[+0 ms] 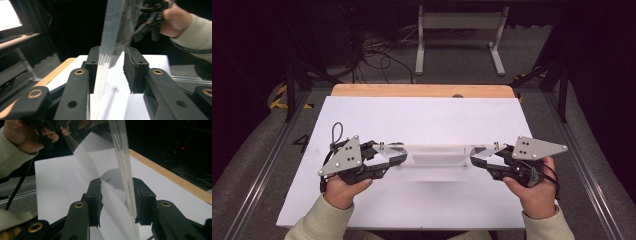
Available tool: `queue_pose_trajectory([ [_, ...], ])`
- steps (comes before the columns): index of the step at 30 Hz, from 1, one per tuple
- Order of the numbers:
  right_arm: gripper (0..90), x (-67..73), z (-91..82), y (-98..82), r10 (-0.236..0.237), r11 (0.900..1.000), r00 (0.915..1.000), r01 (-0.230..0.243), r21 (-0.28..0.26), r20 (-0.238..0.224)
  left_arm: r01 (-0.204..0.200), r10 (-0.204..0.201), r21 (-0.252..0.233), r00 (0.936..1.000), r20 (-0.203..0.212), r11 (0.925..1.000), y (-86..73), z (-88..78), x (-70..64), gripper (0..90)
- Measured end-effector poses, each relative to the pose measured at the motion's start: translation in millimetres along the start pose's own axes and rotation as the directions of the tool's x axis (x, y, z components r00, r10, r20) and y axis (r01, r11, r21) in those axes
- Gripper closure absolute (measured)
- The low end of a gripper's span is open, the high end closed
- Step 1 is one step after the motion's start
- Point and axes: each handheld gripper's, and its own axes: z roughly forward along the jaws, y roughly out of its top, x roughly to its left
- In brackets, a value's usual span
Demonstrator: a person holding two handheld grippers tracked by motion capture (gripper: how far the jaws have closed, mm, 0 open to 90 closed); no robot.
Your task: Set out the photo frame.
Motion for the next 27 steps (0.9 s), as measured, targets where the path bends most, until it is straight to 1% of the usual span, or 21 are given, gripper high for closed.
queue_pose_trajectory([
  [1, 61.2, -1.0, 0.5, -1.2, 0.004, 1.000, 1.0000, -0.004, -0.016, 0.005, 0.017, -0.017, 0.005, 0.9998, -0.011, 0.9998, -2.5, 0.2, 2.6, 65.7],
  [2, 60.8, -2.8, 1.8, -2.8, 0.006, 0.999, 0.9999, -0.005, -0.043, 0.011, 0.026, -0.025, 0.013, 0.9994, -0.024, 0.9996, -4.8, 0.4, 5.1, 63.4],
  [3, 60.5, -3.6, 2.4, -3.9, 0.013, 0.998, 0.9998, -0.012, -0.056, 0.016, 0.037, -0.036, 0.016, 0.9988, -0.032, 0.9992, -7.6, 1.1, 7.1, 62.1],
  [4, 60.1, -5.0, 3.3, -4.9, 0.016, 0.997, 0.9997, -0.015, -0.074, 0.021, 0.044, -0.043, 0.021, 0.9984, -0.036, 0.9988, -9.6, 1.6, 8.8, 62.0],
  [5, 59.7, -6.0, 3.9, -5.7, 0.020, 0.996, 0.9995, -0.018, -0.087, 0.023, 0.058, -0.056, 0.031, 0.9973, -0.048, 0.9979, -12.8, 2.9, 10.7, 61.9],
  [7, 58.4, -9.5, 6.5, -8.7, 0.039, 0.992, 0.9988, -0.035, -0.124, 0.030, 0.073, -0.070, 0.043, 0.9950, -0.071, 0.9964, -17.0, 4.7, 13.2, 61.9],
  [8, 57.4, -12.0, 8.4, -10.7, 0.054, 0.989, 0.9982, -0.050, -0.142, 0.025, 0.077, -0.073, 0.046, 0.9943, -0.077, 0.9960, -18.0, 4.9, 14.0, 61.9],
  [9, 56.6, -13.7, 9.7, -11.9, 0.062, 0.987, 0.9978, -0.058, -0.149, 0.024, 0.083, -0.078, 0.053, 0.9931, -0.087, 0.9951, -19.4, 5.6, 14.9, 61.9],
  [12, 54.8, -19.6, 16.3, -17.2, 0.076, 0.986, 0.9966, -0.070, -0.152, 0.031, 0.086, -0.077, 0.075, 0.9906, -0.113, 0.9935, -22.8, 6.7, 17.7, 62.2],
  [14, 53.9, -22.0, 20.0, -19.1, 0.086, 0.985, 0.9955, -0.078, -0.155, 0.041, 0.102, -0.089, 0.090, 0.9869, -0.135, 0.9907, -27.0, 9.4, 20.0, 62.2],
  [16, 53.7, -24.3, 23.3, -19.7, 0.083, 0.984, 0.9945, -0.071, -0.162, 0.064, 0.108, -0.088, 0.119, 0.9820, -0.167, 0.9870, -31.2, 12.3, 21.3, 62.1],
  [18, 53.8, -26.6, 25.3, -20.2, 0.087, 0.983, 0.9936, -0.074, -0.165, 0.073, 0.108, -0.081, 0.141, 0.9795, -0.184, 0.9841, -34.3, 14.6, 22.8, 62.2],
  [19, 53.8, -26.6, 25.3, -20.2, 0.087, 0.983, 0.9936, -0.074, -0.165, 0.073, 0.108, -0.081, 0.141, 0.9795, -0.184, 0.9841, -34.3, 14.6, 22.8, 62.3],
  [20, 54.6, -29.1, 29.0, -21.2, 0.094, 0.983, 0.9927, -0.081, -0.165, 0.075, 0.122, -0.093, 0.146, 0.9767, -0.194, 0.9817, -37.3, 16.5, 24.4, 62.4],
  [21, 54.6, -29.1, 29.0, -21.2, 0.094, 0.983, 0.9927, -0.081, -0.165, 0.075, 0.122, -0.093, 0.146, 0.9767, -0.194, 0.9817, -37.3, 16.5, 24.4, 62.4],
  [23, 54.6, -31.0, 33.4, -22.1, 0.095, 0.984, 0.9922, -0.081, -0.160, 0.081, 0.131, -0.098, 0.156, 0.9736, -0.206, 0.9790, -40.0, 17.9, 26.4, 62.6],
  [25, 54.3, -32.5, 36.2, -22.6, 0.099, 0.983, 0.9909, -0.083, -0.163, 0.092, 0.139, -0.102, 0.163, 0.9701, -0.220, 0.9767, -43.0, 19.2, 28.8, 62.9],
  [27, 54.3, -35.0, 38.4, -22.8, 0.107, 0.981, 0.9890, -0.088, -0.173, 0.102, 0.158, -0.117, 0.165, 0.9652, -0.234, 0.9735, -46.7, 21.1, 31.6, 62.9],
])
